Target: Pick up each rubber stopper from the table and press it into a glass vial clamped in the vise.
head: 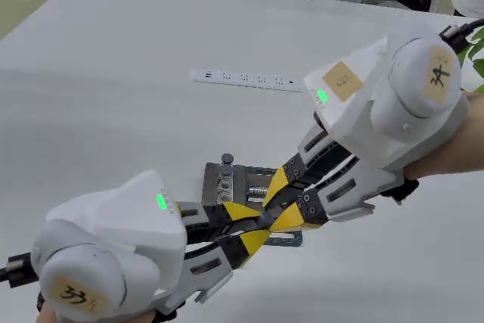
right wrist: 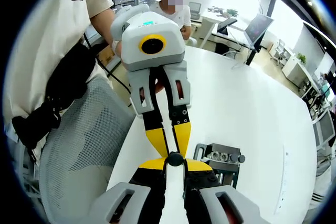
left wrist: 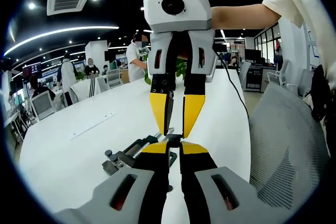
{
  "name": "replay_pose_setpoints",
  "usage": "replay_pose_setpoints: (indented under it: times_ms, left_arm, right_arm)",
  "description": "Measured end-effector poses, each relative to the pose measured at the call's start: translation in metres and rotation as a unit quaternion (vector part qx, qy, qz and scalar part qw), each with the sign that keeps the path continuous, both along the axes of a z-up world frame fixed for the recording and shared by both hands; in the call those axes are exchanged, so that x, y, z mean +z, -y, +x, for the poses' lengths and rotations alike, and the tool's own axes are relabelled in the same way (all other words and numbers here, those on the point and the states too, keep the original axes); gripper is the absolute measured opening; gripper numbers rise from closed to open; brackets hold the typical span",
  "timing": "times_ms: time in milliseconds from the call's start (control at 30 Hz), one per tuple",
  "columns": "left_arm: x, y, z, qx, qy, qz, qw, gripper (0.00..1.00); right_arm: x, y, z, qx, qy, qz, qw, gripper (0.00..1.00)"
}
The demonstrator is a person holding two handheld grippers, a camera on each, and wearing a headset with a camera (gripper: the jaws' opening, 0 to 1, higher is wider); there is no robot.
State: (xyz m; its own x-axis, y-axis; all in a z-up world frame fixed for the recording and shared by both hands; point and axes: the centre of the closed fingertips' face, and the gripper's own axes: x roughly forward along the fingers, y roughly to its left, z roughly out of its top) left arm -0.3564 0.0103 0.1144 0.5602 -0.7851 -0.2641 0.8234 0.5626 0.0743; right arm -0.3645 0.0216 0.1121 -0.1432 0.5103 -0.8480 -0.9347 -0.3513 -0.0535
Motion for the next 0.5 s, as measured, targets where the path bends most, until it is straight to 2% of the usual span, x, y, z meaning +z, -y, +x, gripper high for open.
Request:
replay_pose_setpoints:
  times_ms: [200,333,500]
  left_arm:
    - [0.0018,-0.0003,-0.0008,-0.001,-0.003,-0.010,0.9999,0.03]
    - [0.0016,0.0011,-0.0003,0.002,-0.008,-0.010,0.9999,0.03]
    - [0.0018,0.0035,-0.0014,0.000,-0.006,-0.004,1.0000,0.03]
  right_arm:
    - [0.0021,-0.0011,-0.0021,-0.002,-0.006,0.004,1.0000,0.07]
    - [0.0012,-0.0010,-0.0019,-0.001,0.002,-0.001,1.0000,0.07]
    - [0.0011,0.0002,-0.0031,0.004,0.004,-0.007,1.0000,0.07]
